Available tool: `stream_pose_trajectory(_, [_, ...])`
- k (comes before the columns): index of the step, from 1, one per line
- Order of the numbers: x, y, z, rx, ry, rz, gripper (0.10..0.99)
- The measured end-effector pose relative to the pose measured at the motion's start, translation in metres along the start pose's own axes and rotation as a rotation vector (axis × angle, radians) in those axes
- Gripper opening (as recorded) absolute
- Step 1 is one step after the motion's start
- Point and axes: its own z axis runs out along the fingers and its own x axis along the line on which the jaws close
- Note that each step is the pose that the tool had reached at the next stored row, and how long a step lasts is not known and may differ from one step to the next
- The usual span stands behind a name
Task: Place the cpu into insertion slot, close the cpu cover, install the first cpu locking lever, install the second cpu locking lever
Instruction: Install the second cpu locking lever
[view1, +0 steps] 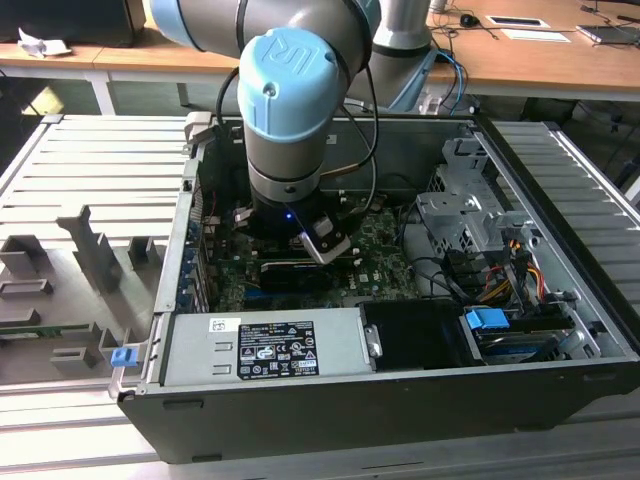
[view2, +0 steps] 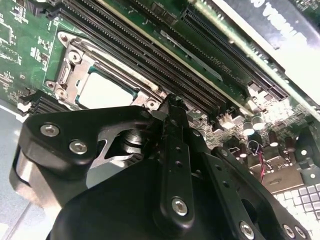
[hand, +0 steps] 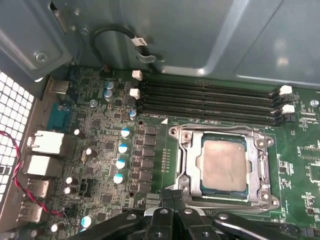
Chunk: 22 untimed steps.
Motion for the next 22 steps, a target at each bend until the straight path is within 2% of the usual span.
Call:
stream_pose_trajectory(8, [0.0006, -0.0017, 0.0051, -0.018, -0.0018, 0.0, 0.106])
stream_pose_trajectory(15, [0.0007, -0.0031, 0.0088, -0.021, -0.0018, 0.0, 0.106])
stream_pose_trajectory(22, [0.0006, 0.0018, -0.0043, -0.021, -0.0021, 0.0, 0.106])
